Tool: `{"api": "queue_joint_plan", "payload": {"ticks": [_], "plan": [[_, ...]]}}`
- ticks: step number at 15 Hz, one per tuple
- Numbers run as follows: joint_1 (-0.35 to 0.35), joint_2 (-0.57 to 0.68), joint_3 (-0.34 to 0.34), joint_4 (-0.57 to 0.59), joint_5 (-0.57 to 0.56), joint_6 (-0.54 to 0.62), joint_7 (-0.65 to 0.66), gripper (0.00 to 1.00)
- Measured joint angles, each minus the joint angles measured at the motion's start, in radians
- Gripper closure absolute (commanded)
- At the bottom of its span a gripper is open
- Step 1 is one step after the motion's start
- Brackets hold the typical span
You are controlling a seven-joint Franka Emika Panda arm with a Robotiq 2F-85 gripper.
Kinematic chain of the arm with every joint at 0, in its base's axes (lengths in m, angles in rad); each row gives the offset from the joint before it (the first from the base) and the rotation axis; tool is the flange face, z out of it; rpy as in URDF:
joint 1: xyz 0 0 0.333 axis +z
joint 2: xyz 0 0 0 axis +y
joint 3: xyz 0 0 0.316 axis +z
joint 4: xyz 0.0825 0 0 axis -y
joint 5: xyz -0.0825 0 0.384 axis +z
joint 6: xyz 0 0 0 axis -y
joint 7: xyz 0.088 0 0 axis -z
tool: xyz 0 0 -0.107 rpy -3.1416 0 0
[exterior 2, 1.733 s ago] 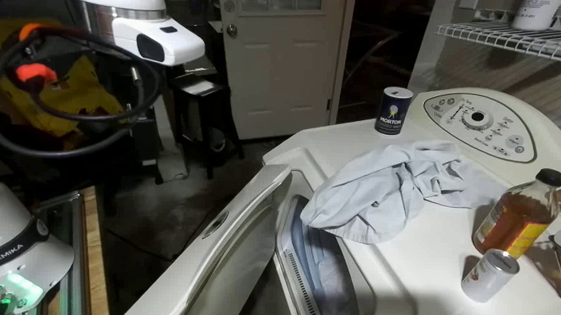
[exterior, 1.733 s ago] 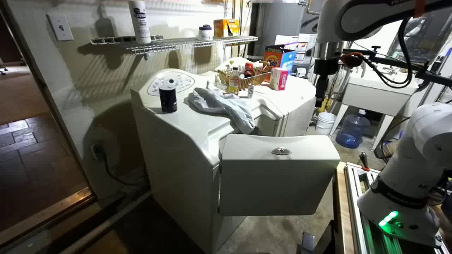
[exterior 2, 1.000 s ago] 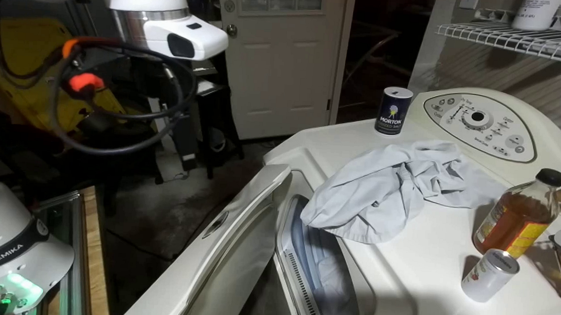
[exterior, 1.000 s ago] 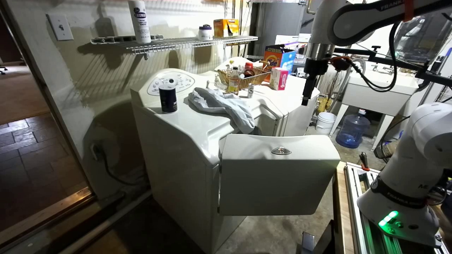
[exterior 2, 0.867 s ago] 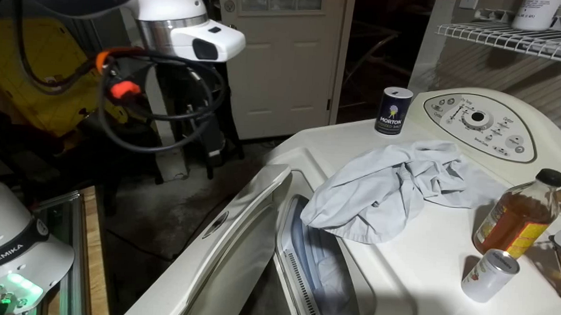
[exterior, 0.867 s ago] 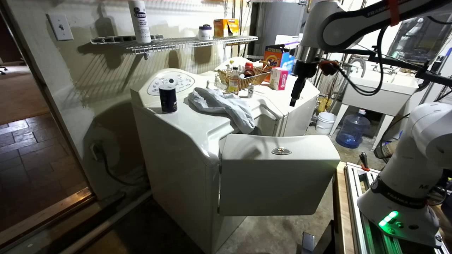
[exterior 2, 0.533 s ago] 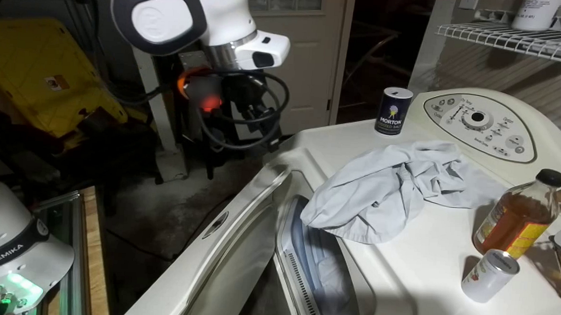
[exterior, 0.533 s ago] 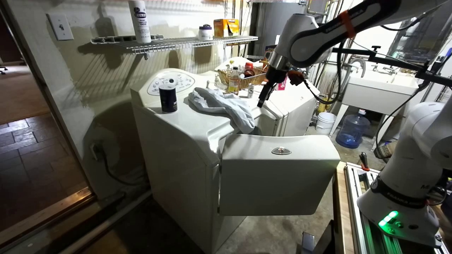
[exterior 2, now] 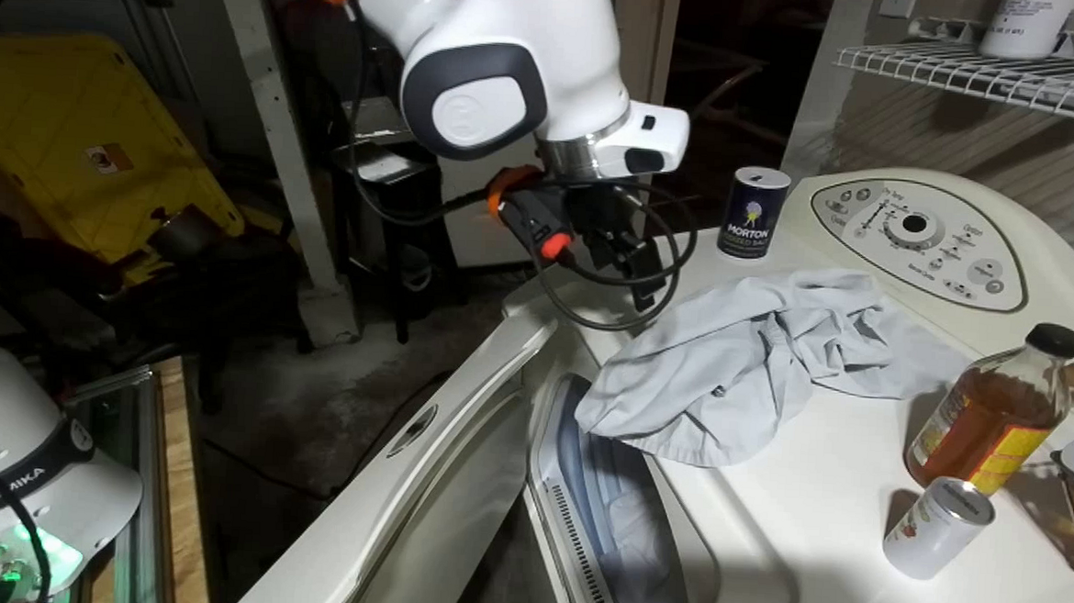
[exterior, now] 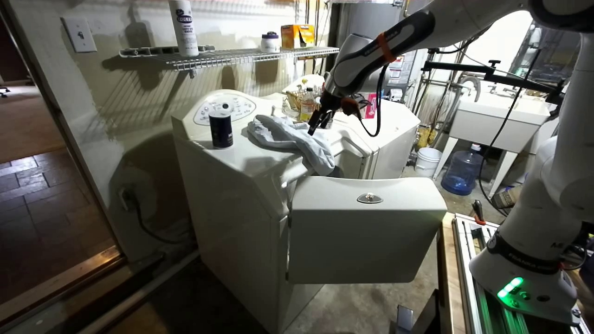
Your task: Put the light blue cloth in the washing machine on the left
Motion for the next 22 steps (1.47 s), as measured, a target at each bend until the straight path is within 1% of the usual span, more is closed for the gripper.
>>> {"api": "queue_joint_plan", "payload": {"ticks": [3, 6, 9, 13, 15, 17, 19, 22], "plan": [[-0.05, 0.087, 0.011, 0.075, -0.018, 0.0, -0.01, 0.0], [-0.056, 0.138, 0.012, 0.092, -0.086, -0.007, 0.005, 0.0], [-0.053, 0.161, 0.018, 0.092, -0.144, -0.003, 0.031, 0.0], [-0.037, 0.184, 0.007, 0.092, -0.227, 0.105, 0.129, 0.0], [-0.01, 0.202, -0.018, 0.092, -0.278, 0.151, 0.21, 0.0], [0.03, 0.224, -0.059, 0.092, -0.335, 0.191, 0.295, 0.0], [0.081, 0.25, -0.113, 0.092, -0.392, 0.253, 0.378, 0.0], [0.167, 0.289, -0.204, 0.092, -0.438, 0.325, 0.473, 0.0]]}}
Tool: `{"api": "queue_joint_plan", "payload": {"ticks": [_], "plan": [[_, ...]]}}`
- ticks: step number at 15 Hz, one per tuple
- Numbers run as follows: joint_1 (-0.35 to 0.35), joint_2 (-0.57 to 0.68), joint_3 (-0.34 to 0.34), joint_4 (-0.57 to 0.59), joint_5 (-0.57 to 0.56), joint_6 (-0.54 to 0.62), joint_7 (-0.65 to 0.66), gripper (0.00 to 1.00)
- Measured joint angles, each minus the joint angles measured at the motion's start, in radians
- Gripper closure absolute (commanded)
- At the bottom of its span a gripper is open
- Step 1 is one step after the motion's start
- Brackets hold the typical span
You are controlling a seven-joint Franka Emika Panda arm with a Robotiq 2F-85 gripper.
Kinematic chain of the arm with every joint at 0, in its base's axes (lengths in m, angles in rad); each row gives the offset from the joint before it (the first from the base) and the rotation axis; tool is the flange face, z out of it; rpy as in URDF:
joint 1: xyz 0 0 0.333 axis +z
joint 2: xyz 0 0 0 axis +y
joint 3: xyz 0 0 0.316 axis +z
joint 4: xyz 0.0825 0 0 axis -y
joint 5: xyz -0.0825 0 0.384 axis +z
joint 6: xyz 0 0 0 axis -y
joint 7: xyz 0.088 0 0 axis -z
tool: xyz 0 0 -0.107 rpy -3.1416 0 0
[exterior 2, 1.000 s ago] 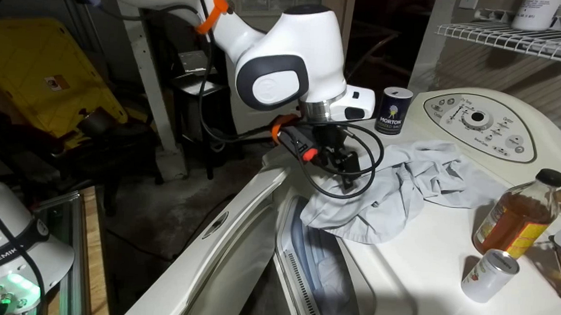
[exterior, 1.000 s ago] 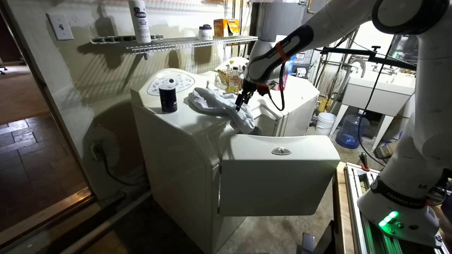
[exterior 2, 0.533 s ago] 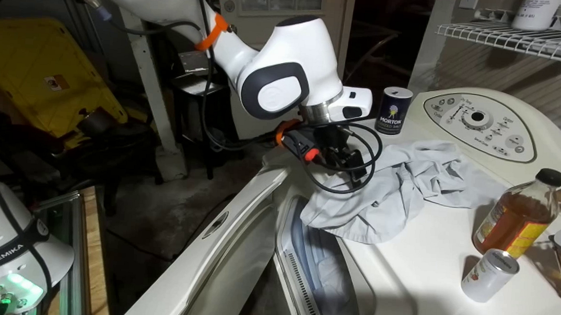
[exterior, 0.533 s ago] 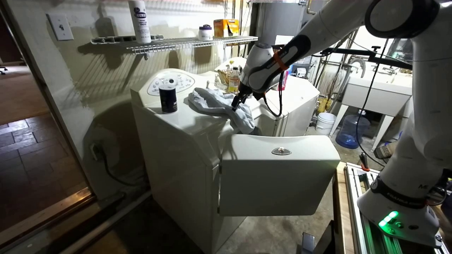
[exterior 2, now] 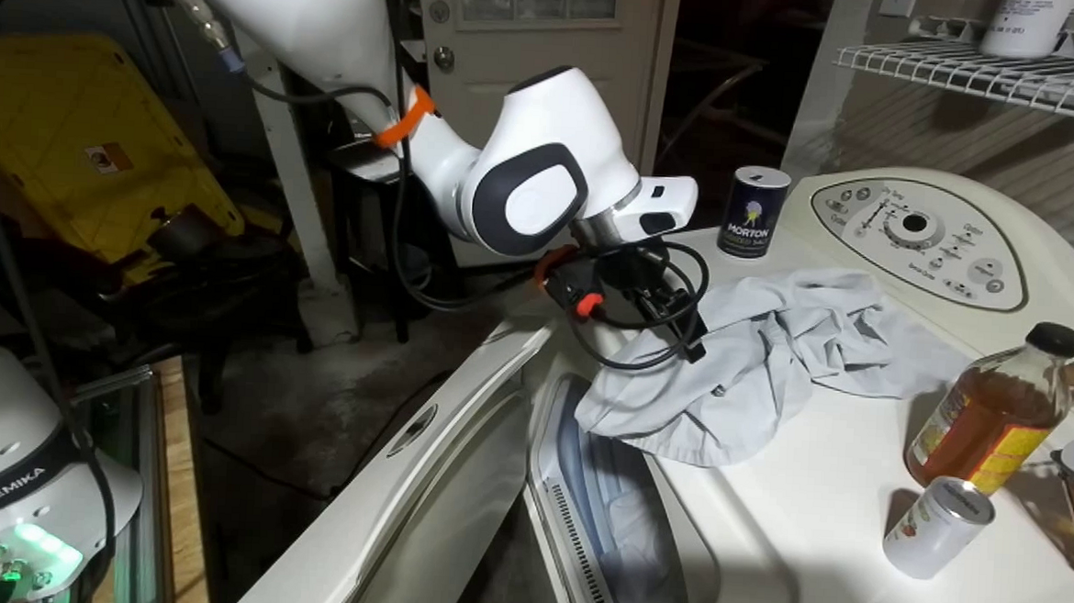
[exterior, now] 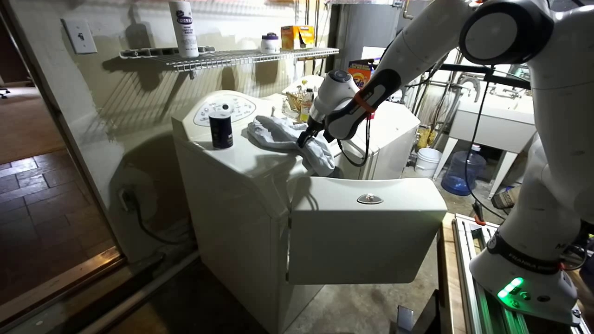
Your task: Put the light blue cloth in the washing machine on the left
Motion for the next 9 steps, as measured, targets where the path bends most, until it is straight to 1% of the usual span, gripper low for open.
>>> {"api": "queue_joint_plan", "payload": {"ticks": [3, 5, 8, 9], "plan": [[0.095, 0.039, -0.1, 0.0, -0.029, 0.028, 0.057, 0.0], [0.164, 0.073, -0.177, 0.001, -0.047, 0.041, 0.091, 0.0], [0.275, 0.141, -0.307, 0.003, -0.055, 0.101, 0.15, 0.0], [0.308, 0.166, -0.344, 0.004, -0.055, 0.115, 0.168, 0.14]]}}
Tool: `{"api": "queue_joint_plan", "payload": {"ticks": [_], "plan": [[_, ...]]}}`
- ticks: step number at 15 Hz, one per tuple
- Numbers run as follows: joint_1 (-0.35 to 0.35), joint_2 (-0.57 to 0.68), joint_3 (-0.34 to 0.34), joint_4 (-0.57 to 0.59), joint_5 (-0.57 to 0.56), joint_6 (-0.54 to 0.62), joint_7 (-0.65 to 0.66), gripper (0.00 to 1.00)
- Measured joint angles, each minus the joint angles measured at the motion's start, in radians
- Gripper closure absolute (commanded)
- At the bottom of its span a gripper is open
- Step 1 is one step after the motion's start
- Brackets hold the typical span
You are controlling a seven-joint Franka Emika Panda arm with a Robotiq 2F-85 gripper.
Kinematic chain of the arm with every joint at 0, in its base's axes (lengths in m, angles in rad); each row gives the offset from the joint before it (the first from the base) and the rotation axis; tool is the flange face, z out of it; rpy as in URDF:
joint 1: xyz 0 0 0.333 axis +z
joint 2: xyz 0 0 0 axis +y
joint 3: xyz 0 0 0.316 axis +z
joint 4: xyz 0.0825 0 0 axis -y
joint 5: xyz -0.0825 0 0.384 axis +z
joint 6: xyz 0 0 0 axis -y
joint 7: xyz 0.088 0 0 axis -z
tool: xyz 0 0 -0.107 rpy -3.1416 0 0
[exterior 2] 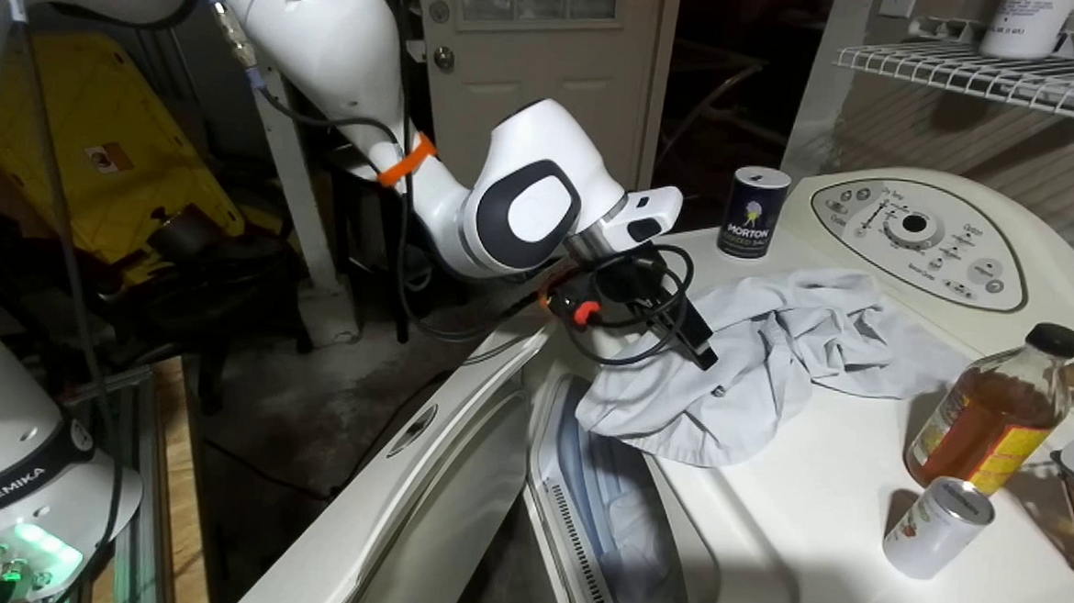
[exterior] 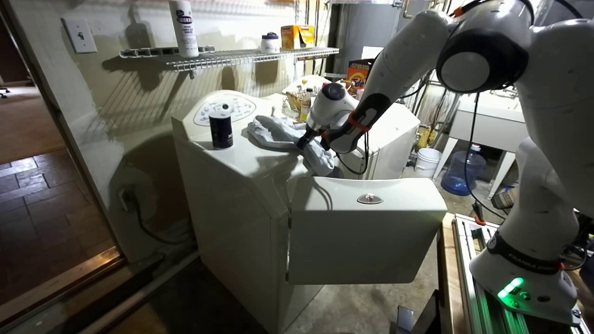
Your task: Put the light blue cloth in the washing machine on the left
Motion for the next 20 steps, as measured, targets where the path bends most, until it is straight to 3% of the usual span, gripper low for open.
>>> {"api": "queue_joint_plan", "payload": {"ticks": [1, 4, 8, 11, 16, 20], "plan": [[0.03, 0.025, -0.032, 0.001, 0.009, 0.013, 0.008, 0.28], [0.087, 0.085, -0.083, 0.003, 0.051, 0.033, 0.007, 0.49], [0.12, 0.096, -0.089, 0.004, 0.098, 0.007, -0.015, 0.76], [0.132, 0.064, -0.072, 0.004, 0.099, -0.081, -0.049, 0.98], [0.095, -0.094, 0.022, 0.003, 0.093, -0.288, -0.102, 0.99], [0.038, -0.254, 0.091, 0.002, 0.046, -0.367, -0.103, 0.99]]}}
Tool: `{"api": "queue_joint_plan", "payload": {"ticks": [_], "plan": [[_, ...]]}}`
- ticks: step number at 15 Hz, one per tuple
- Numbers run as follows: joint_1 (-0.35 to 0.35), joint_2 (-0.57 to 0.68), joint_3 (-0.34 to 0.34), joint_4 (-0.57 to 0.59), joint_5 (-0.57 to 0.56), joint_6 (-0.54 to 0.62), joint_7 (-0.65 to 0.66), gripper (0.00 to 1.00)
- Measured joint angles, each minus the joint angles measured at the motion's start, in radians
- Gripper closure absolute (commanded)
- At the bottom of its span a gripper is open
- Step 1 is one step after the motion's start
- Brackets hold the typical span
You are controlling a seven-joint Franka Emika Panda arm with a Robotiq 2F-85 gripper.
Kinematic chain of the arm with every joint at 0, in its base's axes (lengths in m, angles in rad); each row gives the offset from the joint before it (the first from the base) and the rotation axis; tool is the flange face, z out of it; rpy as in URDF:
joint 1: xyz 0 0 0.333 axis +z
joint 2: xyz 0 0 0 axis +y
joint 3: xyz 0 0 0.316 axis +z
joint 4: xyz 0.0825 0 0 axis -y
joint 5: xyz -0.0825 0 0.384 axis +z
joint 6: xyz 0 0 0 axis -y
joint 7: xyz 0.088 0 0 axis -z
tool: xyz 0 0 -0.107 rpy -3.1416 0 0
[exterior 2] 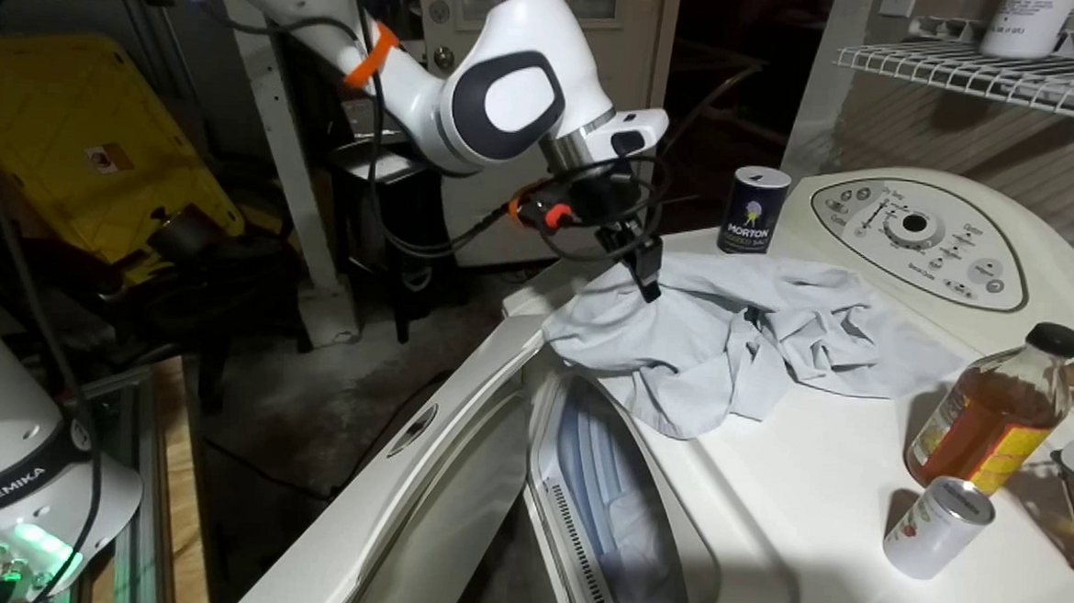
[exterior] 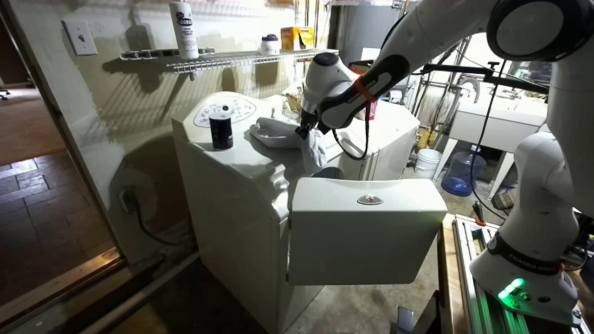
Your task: Put the light blue cloth in the washing machine on the left
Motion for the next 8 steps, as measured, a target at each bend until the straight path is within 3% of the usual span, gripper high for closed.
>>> {"api": "queue_joint_plan", "payload": {"ticks": [4, 8], "plan": [[-0.023, -0.172, 0.017, -0.005, -0.188, 0.007, 0.072, 0.99], [0.019, -0.328, -0.02, -0.016, -0.348, 0.044, 0.156, 0.99]]}}
